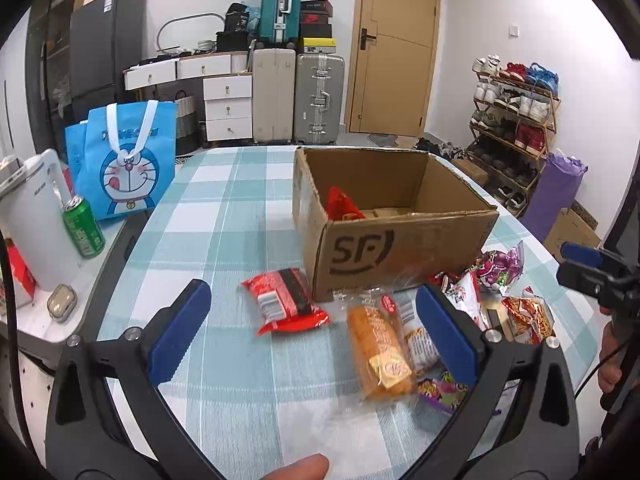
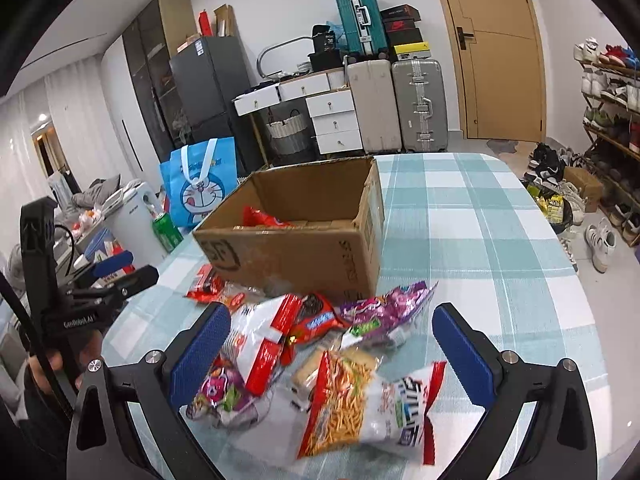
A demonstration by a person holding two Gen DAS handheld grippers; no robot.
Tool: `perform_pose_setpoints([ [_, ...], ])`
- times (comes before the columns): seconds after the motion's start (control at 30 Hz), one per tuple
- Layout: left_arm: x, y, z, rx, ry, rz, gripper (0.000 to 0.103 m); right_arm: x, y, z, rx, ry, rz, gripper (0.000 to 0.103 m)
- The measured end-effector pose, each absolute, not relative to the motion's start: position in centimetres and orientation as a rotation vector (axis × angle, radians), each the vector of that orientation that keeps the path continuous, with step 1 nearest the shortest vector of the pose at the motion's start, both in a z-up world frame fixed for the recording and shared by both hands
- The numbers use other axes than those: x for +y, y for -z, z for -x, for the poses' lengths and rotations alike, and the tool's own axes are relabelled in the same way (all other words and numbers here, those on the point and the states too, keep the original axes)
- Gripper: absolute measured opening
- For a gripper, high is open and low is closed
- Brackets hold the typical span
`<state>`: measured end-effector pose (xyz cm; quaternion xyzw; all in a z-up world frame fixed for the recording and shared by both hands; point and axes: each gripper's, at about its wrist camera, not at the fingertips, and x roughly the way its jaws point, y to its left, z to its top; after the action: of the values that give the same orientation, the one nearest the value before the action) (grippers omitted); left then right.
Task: Organize snacks
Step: 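Open both tools to drop the snacks into the box, then grasp white-and-red noodle bag with right tool while left tool approaches wrapped orange cake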
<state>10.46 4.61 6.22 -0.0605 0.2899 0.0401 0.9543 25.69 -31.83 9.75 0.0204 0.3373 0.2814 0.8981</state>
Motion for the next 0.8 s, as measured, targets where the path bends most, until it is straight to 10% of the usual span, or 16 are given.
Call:
perform_pose_setpoints([
  [0.8, 1.4, -1.5, -10.9, 0.7, -0.038, 0.101, 0.102, -35.1, -3.2, -23.5, 0.835, -0.518, -0.095, 0.102],
])
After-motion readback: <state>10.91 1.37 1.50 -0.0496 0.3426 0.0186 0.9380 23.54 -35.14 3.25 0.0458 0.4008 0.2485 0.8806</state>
